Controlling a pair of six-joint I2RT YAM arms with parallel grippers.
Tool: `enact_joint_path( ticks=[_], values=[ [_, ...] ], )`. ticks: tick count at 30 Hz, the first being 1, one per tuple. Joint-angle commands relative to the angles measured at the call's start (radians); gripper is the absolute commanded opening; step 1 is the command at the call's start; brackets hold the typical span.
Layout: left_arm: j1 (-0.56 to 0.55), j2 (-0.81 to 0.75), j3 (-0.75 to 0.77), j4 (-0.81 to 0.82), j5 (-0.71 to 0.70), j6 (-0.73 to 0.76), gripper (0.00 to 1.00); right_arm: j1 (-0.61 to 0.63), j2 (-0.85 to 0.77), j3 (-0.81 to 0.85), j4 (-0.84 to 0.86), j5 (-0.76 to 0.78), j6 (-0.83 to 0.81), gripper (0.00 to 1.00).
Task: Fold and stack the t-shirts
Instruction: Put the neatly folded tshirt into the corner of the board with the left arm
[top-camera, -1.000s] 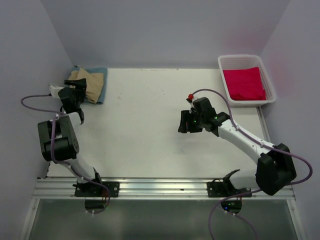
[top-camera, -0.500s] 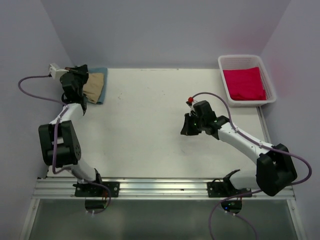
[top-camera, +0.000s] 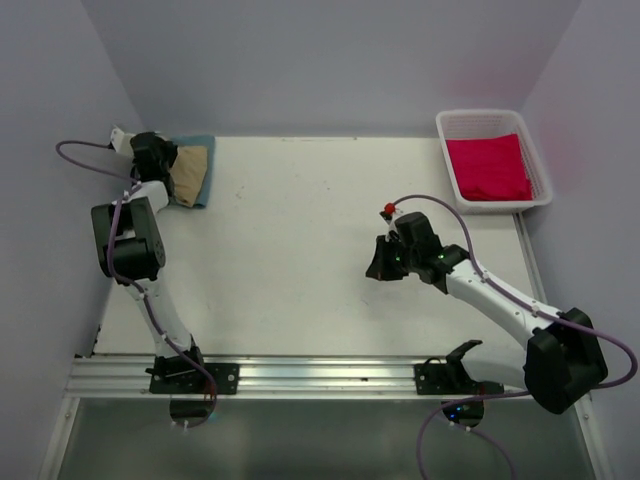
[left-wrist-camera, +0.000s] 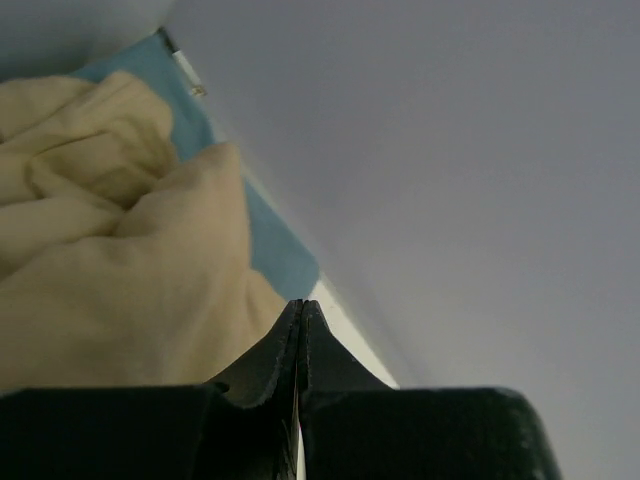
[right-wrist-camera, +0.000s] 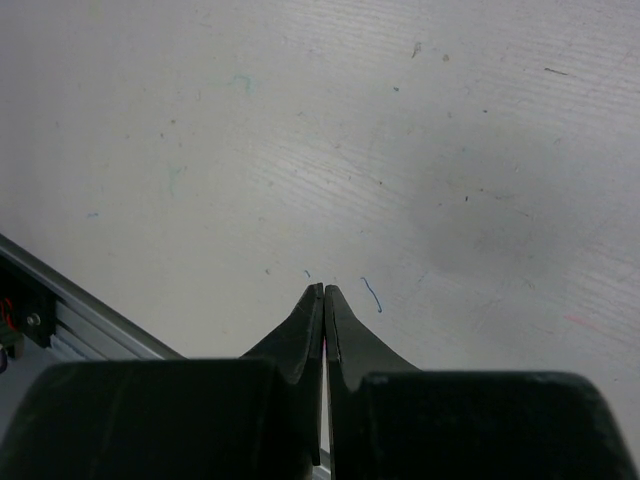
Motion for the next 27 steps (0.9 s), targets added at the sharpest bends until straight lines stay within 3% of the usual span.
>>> enact_joint_path(
  ticks=[1, 5, 8, 11, 15, 16, 18, 19, 20, 22, 23, 26, 27],
  values=[
    [0.012, 0.085, 0.014, -0.18, -0.095, 0.001, 0.0, 0.001, -0.02, 0.014, 0.006, 0.0, 0.01, 0.0],
    [0.016, 0.155, 0.001, -0.254, -0.063, -0.033, 0.0, 0.001, -0.018, 0.039, -0.011, 0.023, 0.003, 0.0],
    [0.023, 0.207, 0.063, -0.338, -0.005, -0.044, 0.0, 0.001, -0.018, 0.06, -0.022, 0.052, -0.003, 0.07],
    [0.033, 0.224, 0.089, -0.368, 0.032, -0.047, 0.0, 0.001, -0.009, 0.09, -0.038, 0.078, -0.007, 0.19],
    [0.042, 0.126, -0.015, -0.181, 0.103, -0.047, 0.0, 0.001, -0.023, 0.137, -0.072, 0.124, -0.024, 0.33],
    [0.041, 0.068, -0.053, -0.132, 0.148, -0.039, 0.0, 0.001, -0.029, 0.146, -0.078, 0.136, -0.03, 0.44],
    [0.036, 0.01, -0.071, -0.041, 0.228, -0.013, 0.0, 0.002, -0.037, 0.18, -0.097, 0.188, -0.049, 0.56],
    [0.03, -0.051, -0.072, -0.021, 0.251, 0.004, 0.06, 0.001, -0.046, 0.191, -0.11, 0.207, -0.055, 0.61],
    [0.017, -0.081, -0.069, -0.009, 0.297, 0.019, 0.22, 0.001, -0.049, 0.198, -0.118, 0.208, -0.061, 0.73],
    [-0.003, -0.172, -0.072, -0.003, 0.33, 0.061, 0.44, 0.001, -0.066, 0.223, -0.134, 0.277, -0.075, 0.81],
    [-0.028, -0.205, -0.075, -0.003, 0.36, 0.077, 0.57, 0.001, -0.072, 0.231, -0.137, 0.29, -0.081, 0.9],
    [-0.092, -0.329, -0.118, -0.015, 0.374, 0.151, 0.78, 0.001, -0.086, 0.272, -0.17, 0.363, -0.11, 0.99],
    [-0.109, -0.358, -0.155, -0.02, 0.376, 0.178, 0.81, 0.001, -0.09, 0.289, -0.181, 0.38, -0.125, 0.99]
  ],
)
